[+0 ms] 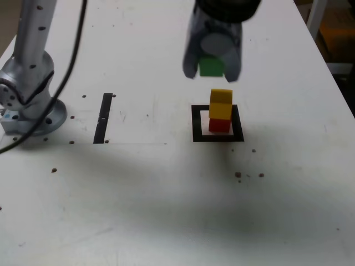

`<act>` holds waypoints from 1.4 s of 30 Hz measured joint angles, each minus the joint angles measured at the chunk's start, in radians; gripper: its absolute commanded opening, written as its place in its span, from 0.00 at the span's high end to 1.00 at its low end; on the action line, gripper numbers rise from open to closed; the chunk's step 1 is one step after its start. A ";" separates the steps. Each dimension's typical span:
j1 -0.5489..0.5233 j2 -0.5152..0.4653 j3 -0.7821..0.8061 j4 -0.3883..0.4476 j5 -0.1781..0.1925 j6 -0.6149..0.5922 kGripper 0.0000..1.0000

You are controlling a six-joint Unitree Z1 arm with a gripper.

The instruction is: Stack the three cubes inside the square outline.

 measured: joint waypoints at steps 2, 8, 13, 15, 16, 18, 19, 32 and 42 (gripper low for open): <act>-0.008 0.024 -0.023 0.000 -0.004 0.000 0.83; -0.022 0.061 -0.055 0.000 -0.007 0.004 0.83; -0.023 0.079 -0.057 0.000 0.008 0.009 0.83; -0.023 0.082 -0.057 0.000 0.013 0.012 0.83; -0.023 0.083 -0.057 0.000 0.014 0.013 0.83; -0.023 0.088 -0.056 0.000 0.016 0.016 0.83; -0.023 0.089 -0.055 0.000 0.016 0.017 0.83; -0.020 0.094 -0.039 0.000 0.003 0.018 0.82; -0.020 0.107 -0.043 -0.003 0.006 0.028 0.52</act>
